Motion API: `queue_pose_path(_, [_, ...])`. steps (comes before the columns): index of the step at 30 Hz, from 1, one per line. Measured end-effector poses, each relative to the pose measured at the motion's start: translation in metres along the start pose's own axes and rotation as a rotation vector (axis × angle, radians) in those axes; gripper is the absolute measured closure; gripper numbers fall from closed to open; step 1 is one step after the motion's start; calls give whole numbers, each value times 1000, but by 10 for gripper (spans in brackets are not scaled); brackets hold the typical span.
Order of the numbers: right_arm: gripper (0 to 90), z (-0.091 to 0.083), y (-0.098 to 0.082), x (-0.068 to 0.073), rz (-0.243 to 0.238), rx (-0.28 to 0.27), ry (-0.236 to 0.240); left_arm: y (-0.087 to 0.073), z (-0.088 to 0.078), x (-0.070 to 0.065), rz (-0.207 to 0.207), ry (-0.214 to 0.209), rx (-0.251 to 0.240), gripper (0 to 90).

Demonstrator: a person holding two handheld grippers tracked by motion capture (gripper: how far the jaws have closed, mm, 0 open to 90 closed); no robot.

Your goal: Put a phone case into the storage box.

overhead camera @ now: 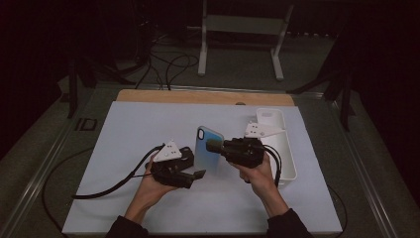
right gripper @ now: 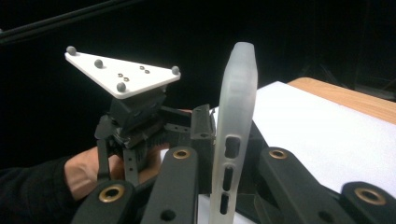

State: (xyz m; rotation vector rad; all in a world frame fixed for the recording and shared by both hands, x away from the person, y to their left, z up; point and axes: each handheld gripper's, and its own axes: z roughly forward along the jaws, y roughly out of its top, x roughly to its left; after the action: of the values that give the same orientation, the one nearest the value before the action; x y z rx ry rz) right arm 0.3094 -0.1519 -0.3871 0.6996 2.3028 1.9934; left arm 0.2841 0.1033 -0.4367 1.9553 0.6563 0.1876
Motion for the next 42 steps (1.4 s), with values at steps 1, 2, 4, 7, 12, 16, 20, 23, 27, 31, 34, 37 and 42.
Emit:
queue_pose_path(1, [826,0,0,0,0,0,0,0,0,0,0,0,0,187])
queue_pose_path(2, [825,0,0,0,0,-4,7,0,-1,0,3,-9,-3,187])
queue_pose_path(4, [826,1,1,2,-3,-8,25,0,-1,-1,3,-15,-8,202])
queue_pose_path(7, [826,3,1,3,-9,-14,50,0,0,-2,8,-41,-4,237])
queue_pose_path(12, [826,7,0,6,-27,-10,83,0,1,-3,15,-66,-2,278])
queue_pose_path(16, [827,9,-1,7,-29,-22,114,0,0,-3,25,-104,-12,315])
queue_pose_path(20, [828,11,-2,6,-29,-37,132,1,-1,-4,42,-133,-25,385])
queue_pose_path(23, [826,10,-3,5,-35,-40,127,0,-3,-3,48,-126,-28,462])
queue_pose_path(27, [817,6,-3,3,-59,-32,101,0,-4,-3,59,-143,-28,583])
queue_pose_path(31, [673,2,-3,1,-90,3,52,0,-3,-2,66,-152,-22,700])
queue_pose_path(34, [602,2,-3,1,-99,17,33,0,-3,-2,61,-165,-24,754])
queue_pose_path(37, [516,2,-2,0,-101,16,24,0,-3,-1,62,-157,-22,803])
queue_pose_path(42, [404,2,-3,-2,-83,36,-49,0,-4,0,59,-99,-12,809])
